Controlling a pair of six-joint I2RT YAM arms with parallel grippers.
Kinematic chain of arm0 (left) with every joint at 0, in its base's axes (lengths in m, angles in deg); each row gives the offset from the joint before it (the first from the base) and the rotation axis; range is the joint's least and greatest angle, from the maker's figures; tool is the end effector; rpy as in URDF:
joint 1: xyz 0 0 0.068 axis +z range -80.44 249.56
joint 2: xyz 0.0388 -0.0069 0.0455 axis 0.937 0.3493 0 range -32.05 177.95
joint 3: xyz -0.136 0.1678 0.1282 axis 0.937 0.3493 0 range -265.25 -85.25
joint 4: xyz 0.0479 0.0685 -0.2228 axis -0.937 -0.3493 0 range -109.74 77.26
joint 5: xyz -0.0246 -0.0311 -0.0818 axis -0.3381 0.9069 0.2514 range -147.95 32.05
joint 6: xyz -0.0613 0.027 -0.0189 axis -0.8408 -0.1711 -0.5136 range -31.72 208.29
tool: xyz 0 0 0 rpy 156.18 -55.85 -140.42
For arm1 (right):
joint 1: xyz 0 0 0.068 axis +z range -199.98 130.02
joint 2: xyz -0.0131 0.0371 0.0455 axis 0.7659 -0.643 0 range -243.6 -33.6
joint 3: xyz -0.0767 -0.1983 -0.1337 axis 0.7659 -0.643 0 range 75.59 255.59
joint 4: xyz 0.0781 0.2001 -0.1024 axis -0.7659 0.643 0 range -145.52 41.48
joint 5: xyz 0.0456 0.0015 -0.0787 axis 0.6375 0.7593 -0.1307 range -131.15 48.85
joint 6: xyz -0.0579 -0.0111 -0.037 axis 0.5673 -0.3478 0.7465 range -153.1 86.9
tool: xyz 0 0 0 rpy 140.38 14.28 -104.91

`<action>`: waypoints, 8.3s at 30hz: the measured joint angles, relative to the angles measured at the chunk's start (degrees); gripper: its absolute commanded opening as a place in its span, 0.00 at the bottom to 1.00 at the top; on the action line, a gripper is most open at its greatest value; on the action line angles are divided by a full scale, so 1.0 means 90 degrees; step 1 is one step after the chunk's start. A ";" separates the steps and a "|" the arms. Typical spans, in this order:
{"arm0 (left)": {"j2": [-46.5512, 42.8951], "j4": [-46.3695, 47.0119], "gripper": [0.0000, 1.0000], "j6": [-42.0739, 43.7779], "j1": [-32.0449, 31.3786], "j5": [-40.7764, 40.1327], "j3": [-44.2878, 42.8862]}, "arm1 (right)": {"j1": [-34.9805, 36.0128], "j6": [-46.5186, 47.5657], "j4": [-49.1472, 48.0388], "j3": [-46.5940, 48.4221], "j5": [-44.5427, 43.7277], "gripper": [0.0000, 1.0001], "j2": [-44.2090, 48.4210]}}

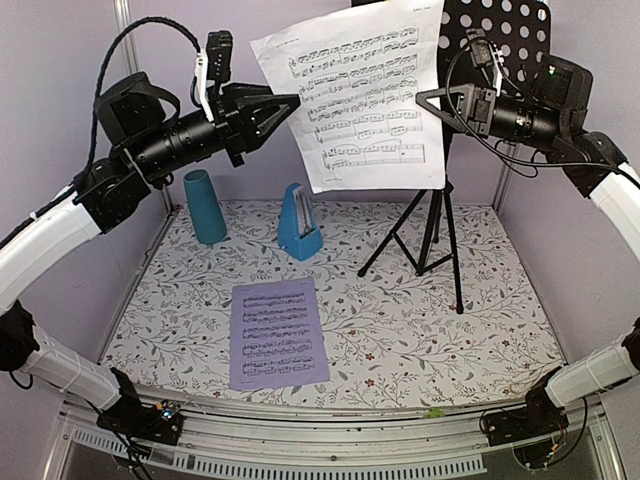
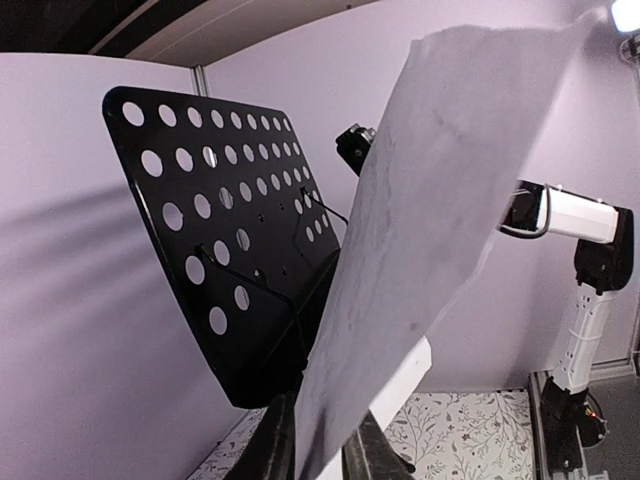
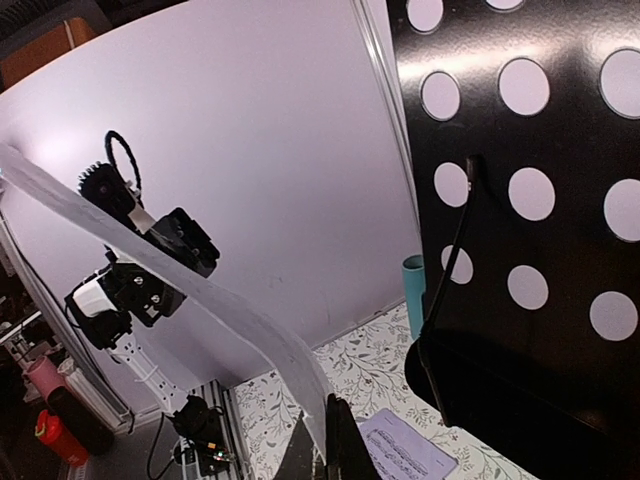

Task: Set up the instrument practice props
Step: Pass from the right arm to the left, then pick up the music stand locking hook from the music stand, then hold the sheet music from the music stand.

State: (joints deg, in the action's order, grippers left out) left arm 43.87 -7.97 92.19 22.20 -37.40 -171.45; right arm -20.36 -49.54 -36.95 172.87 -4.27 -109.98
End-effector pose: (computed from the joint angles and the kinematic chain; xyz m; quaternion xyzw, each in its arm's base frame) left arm 0.1815 -0.2264 0.4791 0.3866 0.4785 -0.3899 0.6852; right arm 0.2146 0.1611 0.4876 -0.3021 0.6265 0.4694 0.5440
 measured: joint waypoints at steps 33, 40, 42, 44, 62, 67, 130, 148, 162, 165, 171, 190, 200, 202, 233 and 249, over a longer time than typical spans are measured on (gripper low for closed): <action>0.1015 -0.0289 0.00 -0.3116 0.1851 0.1574 -0.2098 | -0.0078 0.0236 -0.1035 -0.0644 -0.1792 0.47 0.0192; 0.1061 -0.0330 0.00 -0.3667 0.2307 0.1200 -0.2329 | 0.0277 0.0794 -0.1124 -0.0267 -0.2769 0.47 0.0046; 0.1073 -0.0352 0.00 -0.3769 0.2373 0.1190 -0.2363 | 0.0440 0.0945 -0.1146 -0.0209 -0.2994 0.47 -0.0080; 0.1127 -0.0393 0.00 -0.3859 0.2416 0.1202 -0.2475 | 0.0566 0.1066 -0.1139 -0.0165 -0.3172 0.47 -0.0231; 0.0940 -0.0491 0.00 -0.4284 0.2854 0.1477 -0.2455 | 0.1149 0.1982 -0.1071 0.0202 -0.4308 0.42 -0.0930; 0.0780 -0.0495 0.00 -0.4325 0.2905 0.1649 -0.2339 | 0.1229 0.2101 -0.1064 0.0211 -0.4597 0.42 -0.0930; 0.0784 -0.1163 0.00 -0.3334 0.2905 0.2625 -0.2227 | 0.1428 0.1367 0.0364 0.1426 -0.4201 0.17 -0.1324; 0.0816 -0.1294 0.00 -0.2688 0.2783 0.2365 -0.2205 | 0.1428 0.1229 0.0444 0.1537 -0.4104 0.00 -0.1404; 0.0913 -0.1336 0.00 -0.2285 0.2567 0.2101 -0.2198 | 0.1428 0.1086 0.0117 0.1061 -0.4148 0.28 -0.1161; 0.0911 -0.1336 0.00 -0.2232 0.2565 0.2011 -0.2176 | 0.1428 0.1117 0.0304 0.1001 -0.4211 0.32 -0.1163; 0.0911 -0.1389 0.00 -0.2193 0.2565 0.1923 -0.2101 | 0.1428 0.1127 0.0561 0.0986 -0.4282 0.14 -0.1163; 0.0998 -0.1428 0.00 -0.1979 0.2312 0.1690 -0.2154 | 0.1428 0.1183 -0.1977 -0.1530 -0.4265 0.00 0.0049; 0.1353 -0.1472 0.00 -0.1940 0.2084 0.1501 -0.2531 | 0.1435 0.1243 -0.3419 -0.2467 -0.4158 0.00 0.0255; 0.1396 -0.1486 0.00 -0.1970 0.2028 0.1474 -0.2645 | 0.1440 0.1282 -0.3580 -0.2533 -0.4165 0.00 0.0255; 0.0967 -0.1494 0.00 -0.4240 0.1411 -0.0107 -0.2154 | 0.1455 0.1574 -0.4410 -0.2652 -0.4702 0.00 -0.0005; 0.1100 -0.1161 0.00 -0.4044 0.1387 0.0272 -0.2475 | 0.1457 0.1651 -0.4541 -0.2654 -0.4690 0.00 -0.0070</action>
State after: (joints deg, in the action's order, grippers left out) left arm 53.77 -18.42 55.79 34.68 -34.95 -193.72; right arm -7.24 -34.68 -77.83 148.98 -46.47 -110.61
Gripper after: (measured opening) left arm 0.007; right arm 0.033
